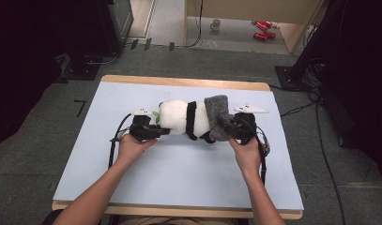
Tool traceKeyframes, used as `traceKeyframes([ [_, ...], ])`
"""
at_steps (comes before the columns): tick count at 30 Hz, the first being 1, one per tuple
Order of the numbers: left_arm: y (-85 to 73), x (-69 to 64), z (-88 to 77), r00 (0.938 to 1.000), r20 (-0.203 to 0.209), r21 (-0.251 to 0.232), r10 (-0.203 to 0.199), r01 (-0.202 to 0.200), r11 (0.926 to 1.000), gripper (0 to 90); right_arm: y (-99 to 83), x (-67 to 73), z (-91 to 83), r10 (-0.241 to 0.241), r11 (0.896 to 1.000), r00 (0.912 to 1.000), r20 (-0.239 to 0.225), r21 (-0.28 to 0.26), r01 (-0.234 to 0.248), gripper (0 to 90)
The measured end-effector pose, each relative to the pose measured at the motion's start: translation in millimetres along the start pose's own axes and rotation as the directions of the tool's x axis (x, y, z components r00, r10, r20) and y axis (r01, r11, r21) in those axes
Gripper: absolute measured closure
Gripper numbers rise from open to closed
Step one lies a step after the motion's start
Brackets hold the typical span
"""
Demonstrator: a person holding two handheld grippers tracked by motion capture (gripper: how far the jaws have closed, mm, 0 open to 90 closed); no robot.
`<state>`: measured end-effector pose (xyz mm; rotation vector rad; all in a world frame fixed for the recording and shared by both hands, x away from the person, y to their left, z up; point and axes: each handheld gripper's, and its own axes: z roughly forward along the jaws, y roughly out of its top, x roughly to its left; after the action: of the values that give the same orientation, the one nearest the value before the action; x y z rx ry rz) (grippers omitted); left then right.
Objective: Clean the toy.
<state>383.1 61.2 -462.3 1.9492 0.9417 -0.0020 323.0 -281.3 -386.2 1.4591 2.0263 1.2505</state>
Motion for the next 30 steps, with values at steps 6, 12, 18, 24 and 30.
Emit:
traceKeyframes([
  [6, -1.2, -6.7, -8.4, 0.9996, 0.026, 0.007, 0.009, -0.010, 0.9999, 69.8, 11.8, 14.5, -5.5, 0.008, 1.000, 0.9940, -0.109, -0.021, -0.010, 77.9],
  [12, -3.8, -15.1, -26.1, 0.9976, 0.065, 0.019, 0.021, -0.022, 0.9996, 70.0, 17.2, 34.9, -1.9, -0.036, 0.999, 0.9840, -0.175, 0.015, 0.039, 77.8],
  [18, -12.4, -18.3, -28.2, 0.9969, 0.051, 0.023, 0.060, -0.061, 0.9979, 67.7, 6.1, 26.6, 16.7, -0.007, 0.992, 0.9830, -0.183, 0.119, 0.029, 77.6],
  [24, -18.3, -11.0, -18.2, 0.9968, 0.014, 0.001, 0.079, -0.079, 0.9969, 50.5, 5.9, 18.4, 31.6, -0.018, 0.993, 0.9881, -0.153, 0.110, 0.035, 77.7],
  [30, -18.0, -7.1, -19.7, 0.9944, -0.004, -0.042, 0.106, -0.106, 0.9935, 43.6, 12.7, 12.8, 40.2, -0.018, 0.995, 0.9904, -0.137, 0.097, 0.032, 77.7],
])
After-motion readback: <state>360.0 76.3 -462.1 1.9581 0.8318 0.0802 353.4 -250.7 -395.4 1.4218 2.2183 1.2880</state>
